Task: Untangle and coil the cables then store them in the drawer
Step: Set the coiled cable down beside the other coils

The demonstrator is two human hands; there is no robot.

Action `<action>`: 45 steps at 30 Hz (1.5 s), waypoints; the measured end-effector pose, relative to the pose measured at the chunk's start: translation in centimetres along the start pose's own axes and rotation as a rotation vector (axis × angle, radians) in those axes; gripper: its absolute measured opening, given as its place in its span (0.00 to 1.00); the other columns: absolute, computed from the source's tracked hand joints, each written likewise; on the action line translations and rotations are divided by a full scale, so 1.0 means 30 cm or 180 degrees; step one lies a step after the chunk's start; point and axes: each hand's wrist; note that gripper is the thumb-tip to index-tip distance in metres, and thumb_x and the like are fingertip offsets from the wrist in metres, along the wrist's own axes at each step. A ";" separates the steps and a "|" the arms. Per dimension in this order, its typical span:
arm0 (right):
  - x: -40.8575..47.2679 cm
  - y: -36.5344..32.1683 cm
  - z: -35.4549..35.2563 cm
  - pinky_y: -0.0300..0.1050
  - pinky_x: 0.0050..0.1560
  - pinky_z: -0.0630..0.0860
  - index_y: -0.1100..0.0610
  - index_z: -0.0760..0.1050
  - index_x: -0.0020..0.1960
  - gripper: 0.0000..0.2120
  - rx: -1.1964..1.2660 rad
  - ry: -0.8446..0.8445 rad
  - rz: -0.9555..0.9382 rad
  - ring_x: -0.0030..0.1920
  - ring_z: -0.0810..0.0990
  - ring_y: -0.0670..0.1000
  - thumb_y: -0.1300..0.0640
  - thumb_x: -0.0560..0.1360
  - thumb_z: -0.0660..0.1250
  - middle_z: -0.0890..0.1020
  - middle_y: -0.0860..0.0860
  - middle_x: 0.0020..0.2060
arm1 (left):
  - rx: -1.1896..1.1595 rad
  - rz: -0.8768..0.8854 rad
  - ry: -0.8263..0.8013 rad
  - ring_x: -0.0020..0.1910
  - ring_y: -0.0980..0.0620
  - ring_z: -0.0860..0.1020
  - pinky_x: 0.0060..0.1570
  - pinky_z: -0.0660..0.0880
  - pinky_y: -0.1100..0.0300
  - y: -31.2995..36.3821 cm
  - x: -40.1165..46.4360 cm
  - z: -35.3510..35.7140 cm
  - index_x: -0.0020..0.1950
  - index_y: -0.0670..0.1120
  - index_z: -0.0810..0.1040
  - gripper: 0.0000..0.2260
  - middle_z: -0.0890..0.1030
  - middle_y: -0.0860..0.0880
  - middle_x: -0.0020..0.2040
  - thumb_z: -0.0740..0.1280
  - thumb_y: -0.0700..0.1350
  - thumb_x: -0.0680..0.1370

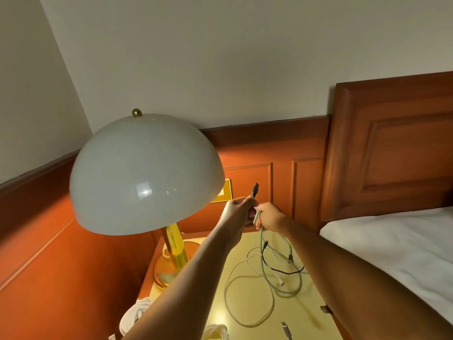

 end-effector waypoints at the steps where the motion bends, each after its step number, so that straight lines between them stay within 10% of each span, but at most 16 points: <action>1: 0.004 -0.016 -0.020 0.49 0.45 0.74 0.57 0.73 0.38 0.15 -0.0054 0.0015 -0.0080 0.36 0.73 0.52 0.66 0.80 0.55 0.75 0.55 0.32 | 0.0067 0.0012 -0.0010 0.28 0.54 0.63 0.30 0.60 0.61 -0.009 -0.011 -0.007 0.42 0.42 0.75 0.13 0.67 0.50 0.30 0.58 0.45 0.83; 11: -0.070 -0.206 -0.175 0.51 0.59 0.76 0.59 0.81 0.54 0.12 -0.0740 0.0356 -0.0895 0.53 0.80 0.53 0.51 0.77 0.68 0.83 0.53 0.53 | 0.0801 0.0059 -0.0165 0.31 0.55 0.64 0.30 0.62 0.64 -0.092 -0.123 -0.022 0.45 0.45 0.79 0.12 0.68 0.50 0.33 0.59 0.46 0.83; 25: -0.399 -0.313 -0.162 0.37 0.43 0.66 0.54 0.78 0.48 0.07 -0.1726 0.0215 -0.1306 0.43 0.71 0.43 0.62 0.79 0.62 0.71 0.40 0.38 | 0.0388 -0.0305 0.0253 0.39 0.52 0.82 0.39 0.73 0.62 -0.124 -0.235 -0.033 0.52 0.40 0.77 0.13 0.83 0.46 0.41 0.53 0.42 0.85; 31: -0.607 -0.209 -0.077 0.35 0.34 0.65 0.55 0.78 0.58 0.12 -0.0978 0.0259 -0.0955 0.36 0.71 0.42 0.59 0.82 0.57 0.77 0.48 0.42 | -0.0910 -0.0298 0.0377 0.43 0.48 0.83 0.44 0.76 0.57 -0.123 -0.278 -0.041 0.51 0.39 0.80 0.13 0.85 0.43 0.43 0.57 0.41 0.84; 45: -0.697 0.092 0.106 0.36 0.35 0.67 0.48 0.77 0.43 0.12 0.0422 0.0490 -0.0637 0.29 0.71 0.40 0.59 0.82 0.60 0.75 0.40 0.25 | -0.2521 -0.0598 0.0009 0.43 0.45 0.84 0.45 0.78 0.56 -0.016 -0.343 0.057 0.52 0.36 0.76 0.14 0.84 0.40 0.43 0.51 0.37 0.83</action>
Point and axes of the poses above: each hand's wrist, its own x-axis towards the middle knuckle, its own z-axis out of the palm, y = z × x
